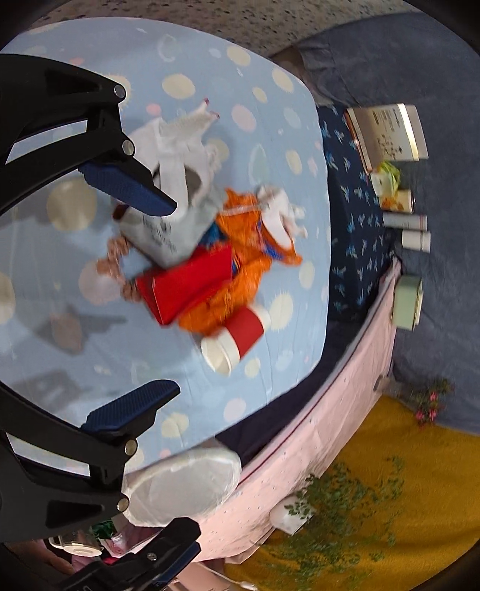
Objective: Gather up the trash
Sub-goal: 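Move both tools back over the remaining trash on the table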
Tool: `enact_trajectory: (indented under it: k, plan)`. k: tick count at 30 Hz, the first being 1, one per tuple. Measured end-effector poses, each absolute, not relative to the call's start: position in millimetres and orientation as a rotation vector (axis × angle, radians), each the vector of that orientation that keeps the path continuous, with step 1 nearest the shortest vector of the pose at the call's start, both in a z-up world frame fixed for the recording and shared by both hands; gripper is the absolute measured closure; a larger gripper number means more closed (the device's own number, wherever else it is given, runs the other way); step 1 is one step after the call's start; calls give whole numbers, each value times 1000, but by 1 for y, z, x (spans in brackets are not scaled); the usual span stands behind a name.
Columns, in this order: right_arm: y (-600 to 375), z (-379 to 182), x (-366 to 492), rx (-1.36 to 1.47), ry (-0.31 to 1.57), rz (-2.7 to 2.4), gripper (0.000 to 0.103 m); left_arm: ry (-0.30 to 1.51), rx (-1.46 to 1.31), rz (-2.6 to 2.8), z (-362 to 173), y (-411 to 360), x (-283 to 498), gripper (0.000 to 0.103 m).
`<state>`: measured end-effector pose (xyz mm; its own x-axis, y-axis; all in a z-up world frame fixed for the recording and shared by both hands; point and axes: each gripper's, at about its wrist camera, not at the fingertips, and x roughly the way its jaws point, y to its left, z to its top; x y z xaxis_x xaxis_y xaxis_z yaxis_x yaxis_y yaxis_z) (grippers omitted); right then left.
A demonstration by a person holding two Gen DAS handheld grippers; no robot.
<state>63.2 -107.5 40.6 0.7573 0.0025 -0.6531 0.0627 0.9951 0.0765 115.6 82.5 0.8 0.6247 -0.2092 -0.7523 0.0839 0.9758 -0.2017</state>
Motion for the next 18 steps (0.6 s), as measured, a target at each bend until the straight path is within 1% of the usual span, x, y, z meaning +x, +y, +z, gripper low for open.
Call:
enact_trajectory:
  k: [2, 11, 18]
  plan:
    - [-94, 35, 65, 89, 723, -11, 39, 883, -159, -144, -3, 98, 114, 17]
    - [-42, 6, 75, 47, 787, 67, 39, 893, -118, -21, -22, 160, 110, 15]
    - [-9, -15, 95, 31, 828, 115, 39, 942, -200, 31, -41, 205, 118, 15]
